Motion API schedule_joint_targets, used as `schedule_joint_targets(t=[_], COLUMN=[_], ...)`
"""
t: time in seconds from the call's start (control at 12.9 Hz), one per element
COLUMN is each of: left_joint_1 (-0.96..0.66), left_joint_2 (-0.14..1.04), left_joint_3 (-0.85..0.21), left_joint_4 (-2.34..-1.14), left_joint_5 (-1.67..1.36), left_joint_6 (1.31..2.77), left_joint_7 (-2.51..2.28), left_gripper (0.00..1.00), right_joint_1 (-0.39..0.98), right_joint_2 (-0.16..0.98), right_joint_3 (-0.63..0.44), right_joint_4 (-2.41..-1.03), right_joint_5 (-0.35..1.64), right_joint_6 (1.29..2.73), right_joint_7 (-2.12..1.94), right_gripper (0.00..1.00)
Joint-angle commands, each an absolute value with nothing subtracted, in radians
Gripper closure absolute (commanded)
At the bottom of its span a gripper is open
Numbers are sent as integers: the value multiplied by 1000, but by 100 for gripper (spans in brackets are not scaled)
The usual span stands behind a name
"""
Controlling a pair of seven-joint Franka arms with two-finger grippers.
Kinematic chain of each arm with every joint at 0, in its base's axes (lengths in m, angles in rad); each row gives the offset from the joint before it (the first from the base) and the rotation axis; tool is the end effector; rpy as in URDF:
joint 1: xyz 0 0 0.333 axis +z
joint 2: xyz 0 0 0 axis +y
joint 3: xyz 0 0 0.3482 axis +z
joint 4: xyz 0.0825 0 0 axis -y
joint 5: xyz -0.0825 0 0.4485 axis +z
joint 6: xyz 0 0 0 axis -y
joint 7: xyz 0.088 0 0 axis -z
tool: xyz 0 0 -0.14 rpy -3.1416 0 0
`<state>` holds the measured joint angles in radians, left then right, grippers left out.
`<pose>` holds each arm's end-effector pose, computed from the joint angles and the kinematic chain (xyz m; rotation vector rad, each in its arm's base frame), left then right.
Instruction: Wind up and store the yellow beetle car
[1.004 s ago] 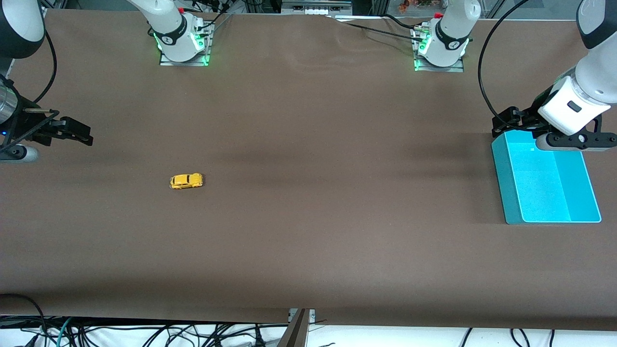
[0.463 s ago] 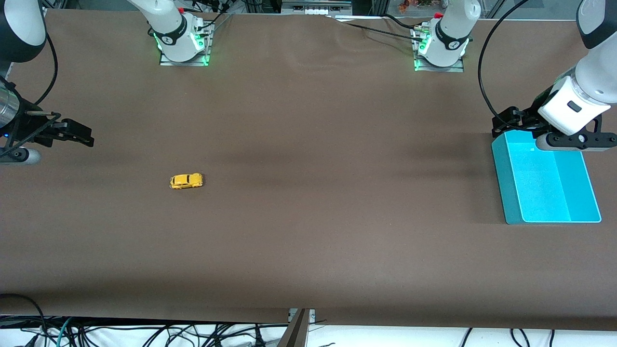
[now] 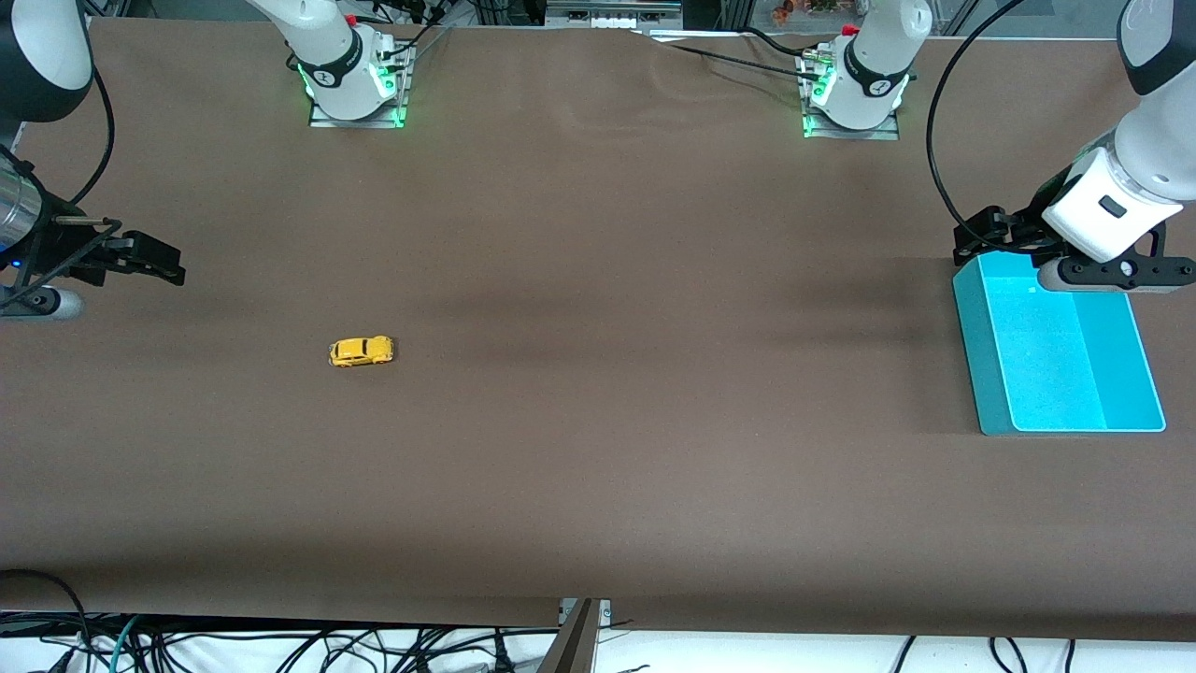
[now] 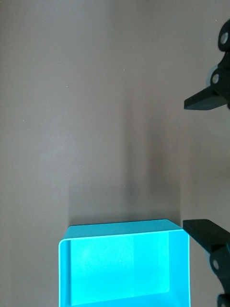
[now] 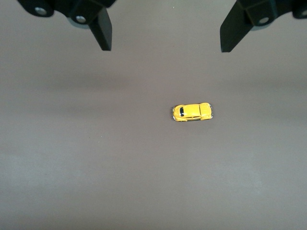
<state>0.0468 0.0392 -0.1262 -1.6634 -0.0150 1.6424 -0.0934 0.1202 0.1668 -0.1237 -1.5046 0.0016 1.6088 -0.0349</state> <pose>0.6288 -0.0509 0.5557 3.1254 0.0242 -0.0960 0.6725 0.0036 0.5553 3.1219 0.0505 -0.0963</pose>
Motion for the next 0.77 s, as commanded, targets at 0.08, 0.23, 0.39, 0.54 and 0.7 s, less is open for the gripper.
schedule_joint_targets(t=[0.08, 0.23, 0.39, 0.54, 0.7], left_joint_1=[51, 49, 49, 49, 49], left_joint_2=[54, 54, 54, 54, 54], left_joint_3=[-126, -126, -126, -126, -126], left_joint_4=[-1631, -1631, -1629, -1629, -1631], left_joint_5=[-26, -26, -26, -26, -26], left_joint_6=[1615, 1615, 1615, 1615, 1615], left_joint_7=[-78, -78, -78, -78, -78], left_gripper=[0, 0, 0, 0, 0], right_joint_1=[120, 138, 152, 152, 158], right_joint_2=[196, 204, 213, 225, 253], right_joint_3=[-115, -114, -114, -114, -112], right_joint_4=[-1502, -1502, -1503, -1503, -1508], right_joint_5=[32, 28, 14, -4, -8], right_joint_6=[1583, 1568, 1566, 1580, 1620], right_joint_7=[-37, -41, -73, -325, -518], right_gripper=[0, 0, 0, 0, 0])
